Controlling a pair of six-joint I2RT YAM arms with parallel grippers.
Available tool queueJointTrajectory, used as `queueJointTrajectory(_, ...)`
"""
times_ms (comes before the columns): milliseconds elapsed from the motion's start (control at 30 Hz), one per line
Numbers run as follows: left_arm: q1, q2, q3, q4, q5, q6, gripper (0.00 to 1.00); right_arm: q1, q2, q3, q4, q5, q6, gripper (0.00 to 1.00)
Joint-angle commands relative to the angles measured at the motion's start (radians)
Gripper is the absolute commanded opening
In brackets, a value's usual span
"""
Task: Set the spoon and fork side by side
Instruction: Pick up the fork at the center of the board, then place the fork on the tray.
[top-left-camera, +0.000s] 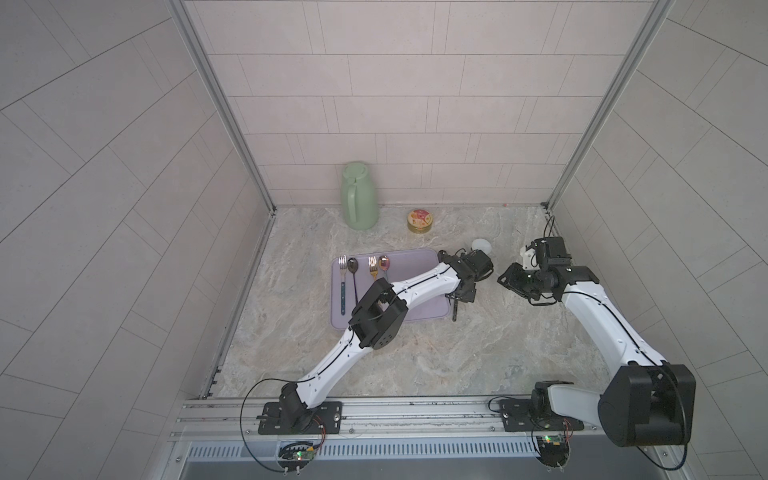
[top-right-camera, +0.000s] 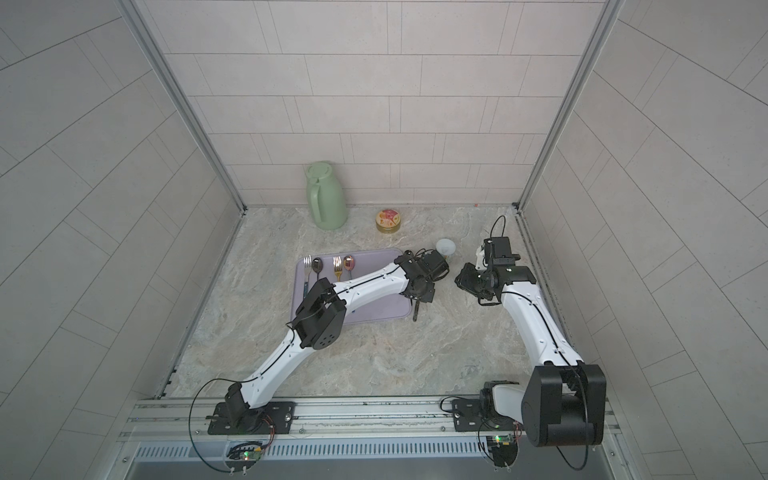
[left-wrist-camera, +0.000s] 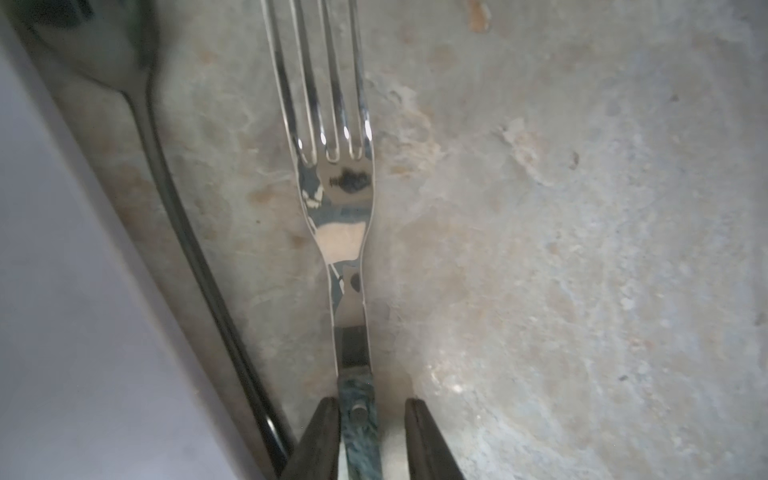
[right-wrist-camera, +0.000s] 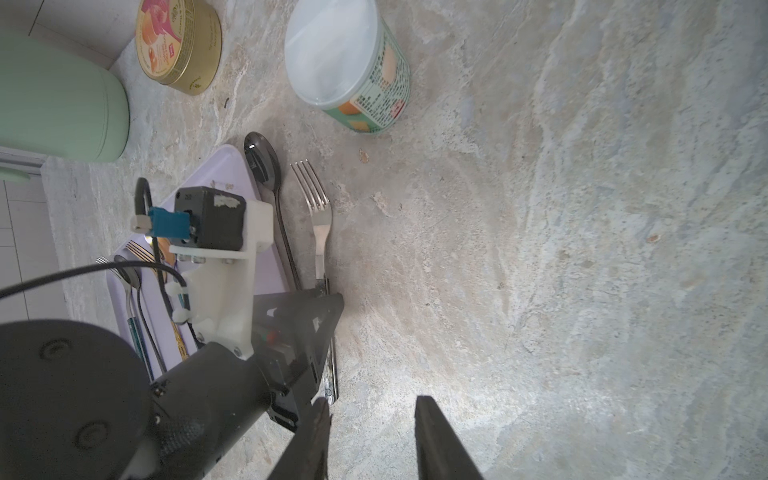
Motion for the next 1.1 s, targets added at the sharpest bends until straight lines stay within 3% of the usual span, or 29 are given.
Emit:
queueJointTrajectory(0,-0.031,0.023,0.019,-0.065,-0.033,0.008,0.26,-0.009,-0.010,-0.002,-0.003,-0.004,-0.012,0.38)
queueJointTrajectory(367,-0.090,-0.056,-0.088,-0.051,0.029,-0.066,0.09,-0.014,-0.096,0.016,-0.048,0.015,0.000,0.39)
queueJointTrajectory(533,-0.092,-0.159,-0.159,-0.022,0.056,-0.064,0.06,-0.017,-0.113,0.023,-0.066,0.014,0.001,0.40)
queueJointTrajectory(633,-0.085,-0.266,-0.197,-0.033,0.017,-0.058,0.06,-0.019,-0.124,0.026,-0.074,0.015,0.000,0.40)
queueJointTrajectory(900,0.032,-0.530,-0.346,-0.034,-0.038,-0.089,0.06,-0.019,-0.134,0.019,-0.062,-0.016,-0.010,0.41)
queueJointTrajectory(1067,0.123,-0.614,-0.446,0.011,-0.054,-0.125,0.06,-0.018,-0.131,0.005,-0.039,-0.036,-0.009,0.42)
